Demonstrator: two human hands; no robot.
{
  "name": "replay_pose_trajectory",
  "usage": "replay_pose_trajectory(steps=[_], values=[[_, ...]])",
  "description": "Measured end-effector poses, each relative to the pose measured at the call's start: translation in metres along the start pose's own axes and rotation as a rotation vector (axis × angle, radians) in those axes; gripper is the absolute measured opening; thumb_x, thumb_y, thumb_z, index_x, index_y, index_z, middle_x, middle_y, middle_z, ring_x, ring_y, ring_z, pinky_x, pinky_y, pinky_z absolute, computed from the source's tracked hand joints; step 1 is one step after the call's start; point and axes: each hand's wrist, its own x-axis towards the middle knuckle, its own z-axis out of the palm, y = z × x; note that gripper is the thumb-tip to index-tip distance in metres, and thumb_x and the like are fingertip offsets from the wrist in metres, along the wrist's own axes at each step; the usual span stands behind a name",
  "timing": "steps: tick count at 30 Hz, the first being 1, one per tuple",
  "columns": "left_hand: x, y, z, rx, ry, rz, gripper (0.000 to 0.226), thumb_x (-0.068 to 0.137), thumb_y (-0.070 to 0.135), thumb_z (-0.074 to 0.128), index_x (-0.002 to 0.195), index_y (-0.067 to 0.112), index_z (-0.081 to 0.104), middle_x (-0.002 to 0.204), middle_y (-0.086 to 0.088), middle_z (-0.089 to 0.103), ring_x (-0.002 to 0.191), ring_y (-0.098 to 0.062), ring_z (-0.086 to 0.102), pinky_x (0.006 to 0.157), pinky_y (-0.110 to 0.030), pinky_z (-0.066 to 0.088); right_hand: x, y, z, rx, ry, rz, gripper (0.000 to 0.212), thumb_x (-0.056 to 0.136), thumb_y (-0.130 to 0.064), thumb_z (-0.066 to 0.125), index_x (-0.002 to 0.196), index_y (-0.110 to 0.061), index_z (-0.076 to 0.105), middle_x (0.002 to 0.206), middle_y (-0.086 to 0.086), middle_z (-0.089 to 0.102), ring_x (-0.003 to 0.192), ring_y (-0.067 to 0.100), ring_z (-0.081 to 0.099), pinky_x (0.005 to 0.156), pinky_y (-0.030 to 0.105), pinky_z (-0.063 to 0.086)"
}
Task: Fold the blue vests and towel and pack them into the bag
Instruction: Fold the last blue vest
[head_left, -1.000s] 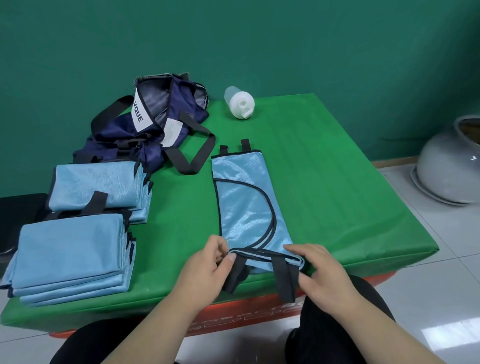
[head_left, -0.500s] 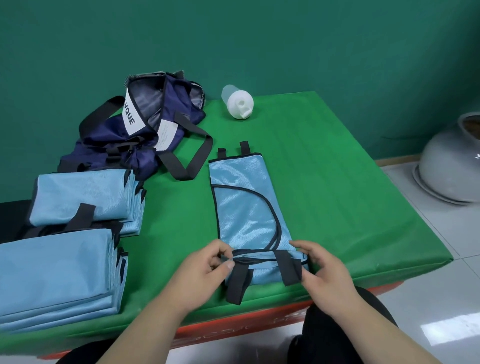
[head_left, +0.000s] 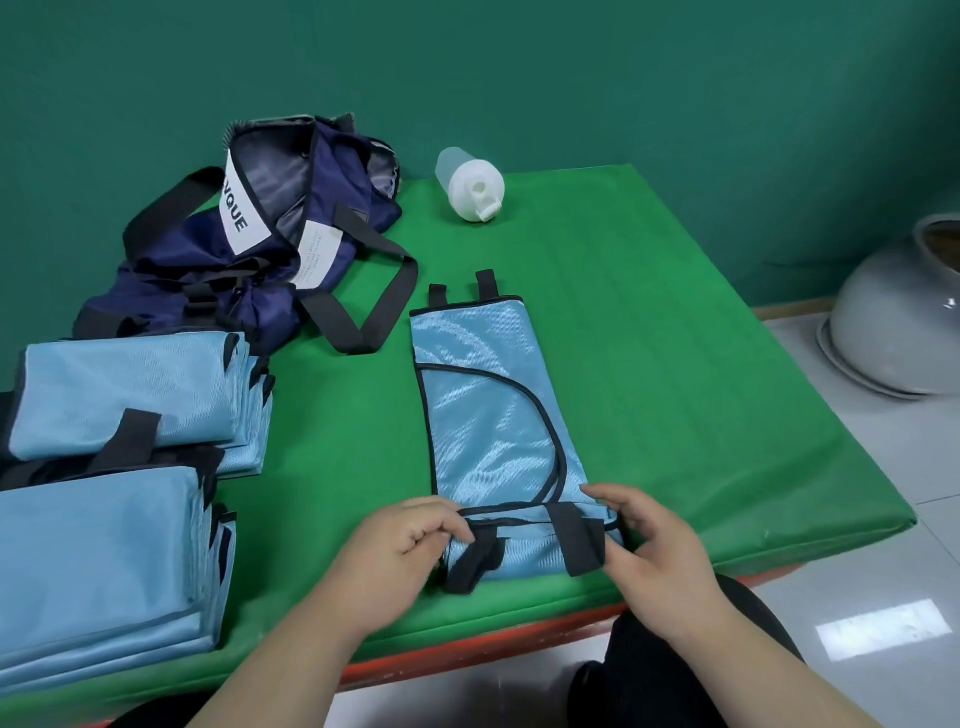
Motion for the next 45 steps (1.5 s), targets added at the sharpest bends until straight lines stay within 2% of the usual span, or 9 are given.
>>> replay_pose_trajectory(steps=[4,7,11,18,24,30,34,38,45], values=[[0.000,-0.002,0.002,-0.055,0.005,0.024,0.063,0.085,-0.007,0.062,0.085,0.055,0.069,0.103,0.025,0.066,0.078,0.002,0.061,0.074,-0.016,0.045,0.001,0.000,0.000,-0.002,0.000,-0.001,0.053,0.082,-0.013,0.079,0.111,-0.055,0.064,0.111,-0.015,0.071,0.107,0.001,0.064,0.097,0.028,0.049],[-0.001,-0.001,0.005,-0.101,-0.001,-0.010,0.044,0.076,0.013,0.065,0.096,0.051,0.070,0.082,0.003,0.065,0.063,-0.019,0.053,0.063,-0.030,0.046,0.000,-0.001,0.000,-0.008,-0.001,-0.004,0.054,0.084,-0.010,0.077,0.110,-0.056,0.063,0.112,-0.015,0.071,0.107,-0.001,0.064,0.095,0.023,0.049],[-0.003,0.004,0.003,-0.159,-0.029,-0.047,0.037,0.069,0.039,0.072,0.105,0.049,0.066,0.067,-0.008,0.058,0.061,-0.015,0.049,0.061,-0.028,0.041,0.000,0.000,-0.001,-0.002,0.007,-0.010,0.055,0.083,-0.007,0.076,0.109,-0.055,0.065,0.110,-0.016,0.071,0.105,0.001,0.065,0.095,0.027,0.050],[-0.006,0.023,0.011,-0.023,0.127,-0.121,0.030,0.082,0.025,0.077,0.097,0.047,0.063,0.056,0.011,0.050,0.052,-0.007,0.041,0.055,-0.027,0.033,-0.003,-0.003,-0.002,0.034,0.000,-0.034,0.054,0.082,-0.006,0.077,0.109,-0.051,0.067,0.112,-0.015,0.071,0.108,0.002,0.065,0.094,0.026,0.049],[-0.031,0.047,0.010,0.030,0.198,-0.090,0.029,0.081,0.025,0.079,0.090,0.048,0.064,0.087,0.021,0.066,0.072,0.001,0.060,0.066,-0.014,0.041,-0.019,-0.020,-0.009,0.096,-0.029,-0.046,0.042,0.081,0.003,0.077,0.102,-0.033,0.071,0.101,-0.025,0.071,0.099,-0.008,0.064,0.084,0.010,0.048],[-0.065,0.072,0.006,0.027,0.201,-0.111,0.030,0.084,0.025,0.076,0.093,0.049,0.062,0.097,0.027,0.067,0.044,-0.002,0.045,0.050,-0.010,0.038,-0.046,-0.033,-0.023,0.111,-0.047,-0.094,0.046,0.076,0.006,0.079,0.087,-0.039,0.074,0.092,-0.017,0.074,0.091,-0.002,0.066,0.080,0.011,0.049],[-0.086,0.080,0.007,0.070,0.177,-0.090,0.028,0.082,0.025,0.078,0.080,0.049,0.064,0.101,0.050,0.054,0.091,0.023,0.052,0.074,0.001,0.035,-0.061,-0.038,-0.030,0.094,-0.086,-0.157,0.041,0.073,0.004,0.081,0.080,-0.035,0.071,0.086,-0.007,0.072,0.086,0.010,0.066,0.075,0.020,0.049],[-0.102,0.081,0.007,0.016,0.197,-0.035,0.049,0.078,0.017,0.081,0.092,0.059,0.061,0.091,0.035,0.064,0.082,0.009,0.060,0.069,-0.006,0.041,-0.069,-0.045,-0.035,0.142,-0.125,-0.161,0.041,0.072,0.006,0.081,0.074,-0.033,0.069,0.078,-0.007,0.069,0.072,0.011,0.060,0.065,0.023,0.046],[-0.092,0.079,-0.003,-0.050,0.282,-0.029,0.031,0.077,0.017,0.082,0.090,0.042,0.069,0.078,0.020,0.067,0.079,-0.005,0.060,0.069,-0.011,0.041,-0.047,-0.069,-0.033,0.259,-0.119,-0.223,0.030,0.064,-0.005,0.080,0.077,-0.030,0.070,0.076,-0.008,0.069,0.075,0.005,0.059,0.073,0.017,0.045]])
